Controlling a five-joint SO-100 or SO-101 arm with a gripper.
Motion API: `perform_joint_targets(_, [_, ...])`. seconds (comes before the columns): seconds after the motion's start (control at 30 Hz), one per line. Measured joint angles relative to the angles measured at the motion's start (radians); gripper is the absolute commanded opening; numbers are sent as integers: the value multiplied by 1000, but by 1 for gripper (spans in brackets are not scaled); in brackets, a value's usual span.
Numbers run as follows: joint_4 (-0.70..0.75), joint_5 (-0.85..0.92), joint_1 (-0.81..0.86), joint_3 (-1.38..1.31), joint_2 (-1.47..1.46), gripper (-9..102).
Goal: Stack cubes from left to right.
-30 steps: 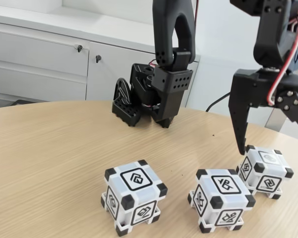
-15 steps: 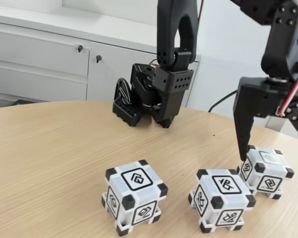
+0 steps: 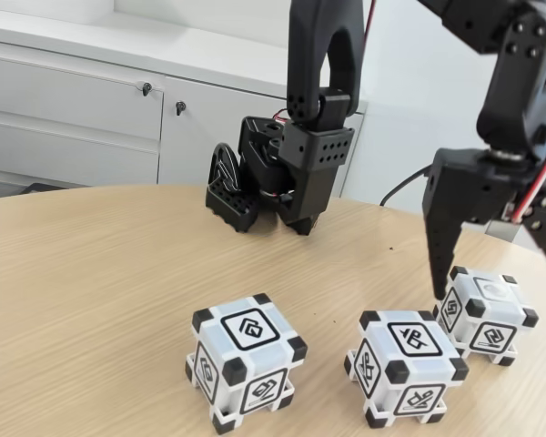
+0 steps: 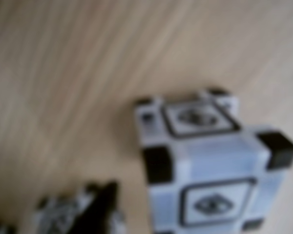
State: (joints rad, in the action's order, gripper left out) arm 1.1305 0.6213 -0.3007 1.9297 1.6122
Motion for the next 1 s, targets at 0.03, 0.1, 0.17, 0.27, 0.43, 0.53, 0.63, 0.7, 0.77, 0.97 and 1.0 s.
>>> perform_joint_targets(0.03, [0, -9, 0, 0, -15, 41])
perform_joint_targets(0.1, [0, -20, 9, 0, -38, 41])
perform_joint_targets(0.17, [0, -23, 15, 0, -55, 41])
perform_joint_targets(0.27, [-2, -25, 15, 0, -72, 40])
perform_joint_targets(0.43, [-2, -14, 11, -2, -78, 36])
perform_joint_targets(0.53, [-2, -17, 11, -2, -78, 29])
perform_joint_targets(0.63, [-3, -29, 9, -3, -78, 24])
perform_joint_targets(0.7, [-3, -31, 9, -3, -77, 23])
perform_joint_targets(0.77, [-3, -31, 9, -8, -72, 21])
perform_joint_targets(0.97, [-3, -34, 9, -14, -60, 15])
perform_joint_targets(1.0, [-3, -34, 9, -15, -60, 15])
